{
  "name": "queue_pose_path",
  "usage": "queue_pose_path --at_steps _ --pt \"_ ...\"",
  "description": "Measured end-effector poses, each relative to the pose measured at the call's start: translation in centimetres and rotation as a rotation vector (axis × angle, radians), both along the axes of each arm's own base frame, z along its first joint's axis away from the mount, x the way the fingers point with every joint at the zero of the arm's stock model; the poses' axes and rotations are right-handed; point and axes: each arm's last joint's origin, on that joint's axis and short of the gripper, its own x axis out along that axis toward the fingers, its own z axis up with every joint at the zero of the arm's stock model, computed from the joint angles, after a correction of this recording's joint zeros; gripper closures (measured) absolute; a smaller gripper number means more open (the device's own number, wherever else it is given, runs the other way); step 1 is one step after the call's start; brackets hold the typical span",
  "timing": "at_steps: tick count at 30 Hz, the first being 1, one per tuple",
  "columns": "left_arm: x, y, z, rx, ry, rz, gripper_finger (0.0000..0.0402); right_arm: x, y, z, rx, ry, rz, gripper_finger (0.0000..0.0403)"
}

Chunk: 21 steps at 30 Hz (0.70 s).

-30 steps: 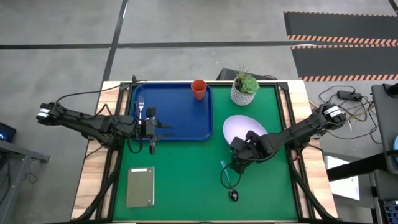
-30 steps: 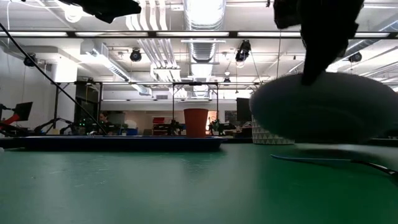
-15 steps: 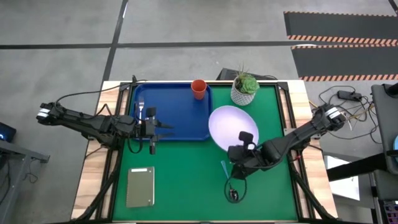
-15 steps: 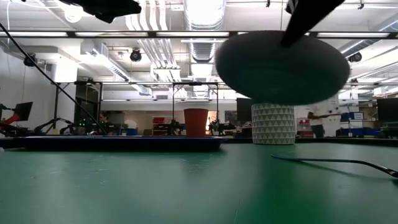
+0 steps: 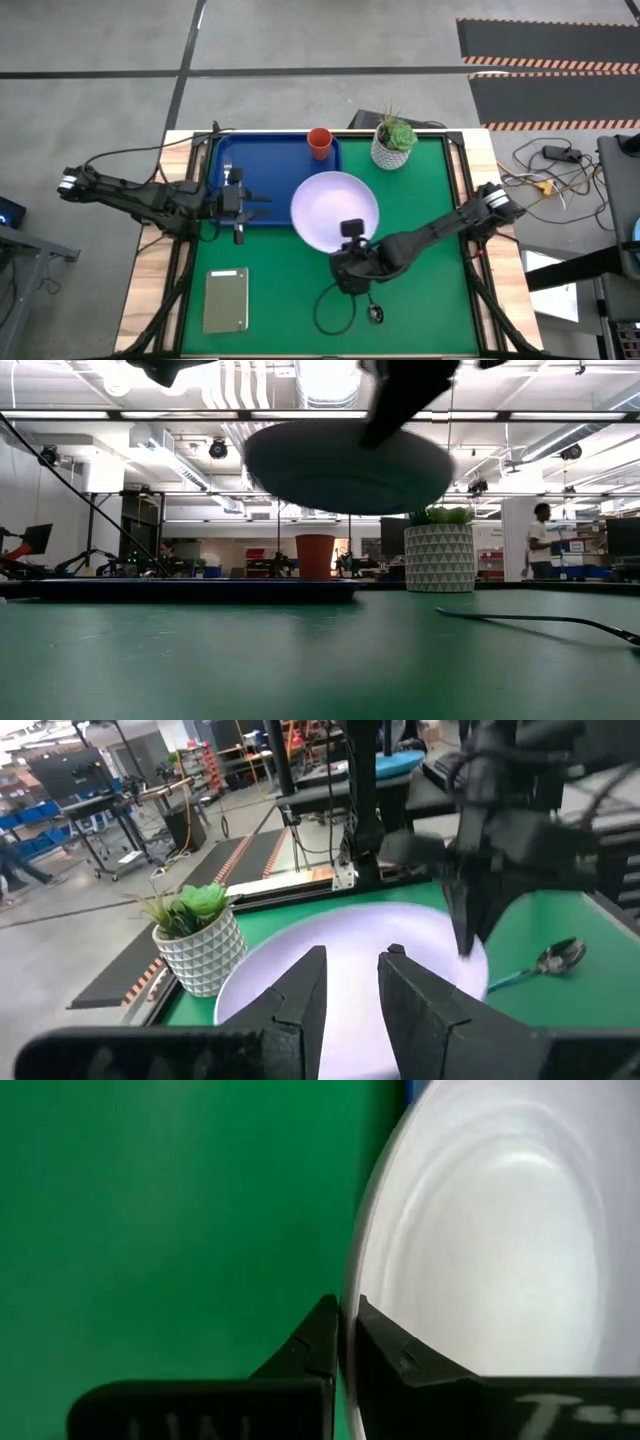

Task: Pick and place plate/cup/fork/spoon on tray
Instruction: Put the white plate on the blue tray

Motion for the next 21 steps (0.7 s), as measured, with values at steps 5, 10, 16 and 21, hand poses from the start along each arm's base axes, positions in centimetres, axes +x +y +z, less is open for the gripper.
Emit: queue_pose_path --at_steps 5,10,16,21 --pt "-0.6 0.1 0.3 -0.022 -0.028 0.001 0.0327 3.0 -1.3 0.0 0.020 0.025 0.078 0.0394" --pt "-0.9 0.2 0.4 -0.046 -0.037 0.003 0.0327 5.5 -3.0 0.1 0.004 0.023 0.155 0.0394" --pt "-1.0 0.2 0.5 -0.047 -0.039 0.003 0.0327 8.5 -5.1 -0.6 0.004 0.032 0.234 0.0394" --pt "-1.0 0.2 0.4 -0.048 -0.038 0.003 0.0327 11.0 -6.6 -2.2 -0.021 0.054 0.299 0.0394"
